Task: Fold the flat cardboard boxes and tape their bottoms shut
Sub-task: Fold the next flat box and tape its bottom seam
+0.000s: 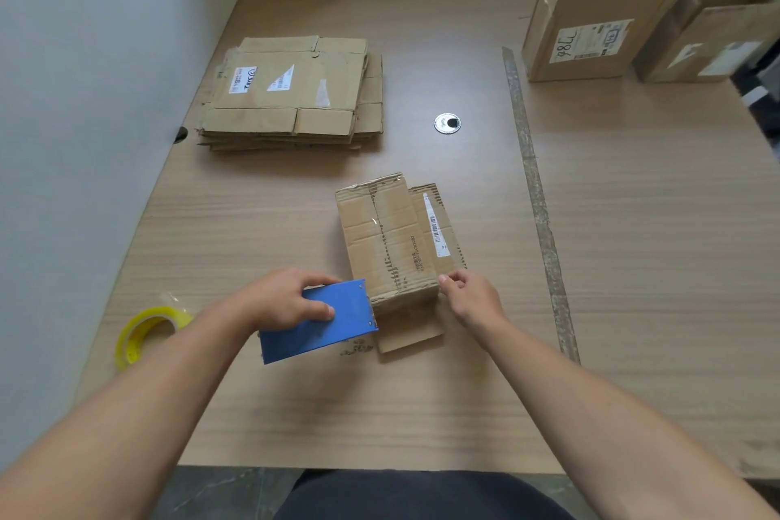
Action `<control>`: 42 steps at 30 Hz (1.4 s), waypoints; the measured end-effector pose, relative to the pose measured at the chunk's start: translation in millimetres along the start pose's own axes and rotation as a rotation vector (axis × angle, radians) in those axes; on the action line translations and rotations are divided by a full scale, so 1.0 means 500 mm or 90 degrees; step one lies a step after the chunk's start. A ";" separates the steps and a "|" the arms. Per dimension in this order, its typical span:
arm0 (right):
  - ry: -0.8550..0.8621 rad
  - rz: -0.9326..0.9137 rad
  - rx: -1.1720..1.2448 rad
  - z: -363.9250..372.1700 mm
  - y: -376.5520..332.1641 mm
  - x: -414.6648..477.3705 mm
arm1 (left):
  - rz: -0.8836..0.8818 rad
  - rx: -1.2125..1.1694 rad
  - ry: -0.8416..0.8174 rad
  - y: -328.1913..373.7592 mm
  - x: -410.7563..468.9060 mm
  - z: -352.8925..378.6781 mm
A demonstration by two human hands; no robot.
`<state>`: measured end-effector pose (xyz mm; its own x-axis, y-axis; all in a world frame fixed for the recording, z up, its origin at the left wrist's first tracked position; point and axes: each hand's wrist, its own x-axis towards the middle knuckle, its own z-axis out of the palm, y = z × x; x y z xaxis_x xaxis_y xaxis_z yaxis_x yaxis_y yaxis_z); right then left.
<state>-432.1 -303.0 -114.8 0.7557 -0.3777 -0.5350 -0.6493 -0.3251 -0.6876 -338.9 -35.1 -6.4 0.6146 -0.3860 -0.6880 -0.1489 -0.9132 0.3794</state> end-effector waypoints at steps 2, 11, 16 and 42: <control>0.032 0.003 0.011 0.003 0.000 -0.005 | 0.001 0.004 0.002 -0.001 0.001 0.002; -0.049 -0.083 0.102 -0.027 0.001 -0.040 | 0.009 0.027 0.000 -0.008 0.010 0.002; -0.076 -0.047 0.156 -0.024 0.002 -0.035 | 0.008 0.046 -0.013 -0.007 0.014 -0.004; 0.037 -0.715 -0.599 0.022 -0.045 0.020 | 0.047 -0.031 0.078 -0.087 -0.020 0.047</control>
<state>-408.9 -290.1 -110.1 0.9015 0.4237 0.0886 0.4324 -0.8906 -0.1410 -356.8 5.5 -30.5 0.6937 -0.4302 -0.5776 -0.1615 -0.8745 0.4574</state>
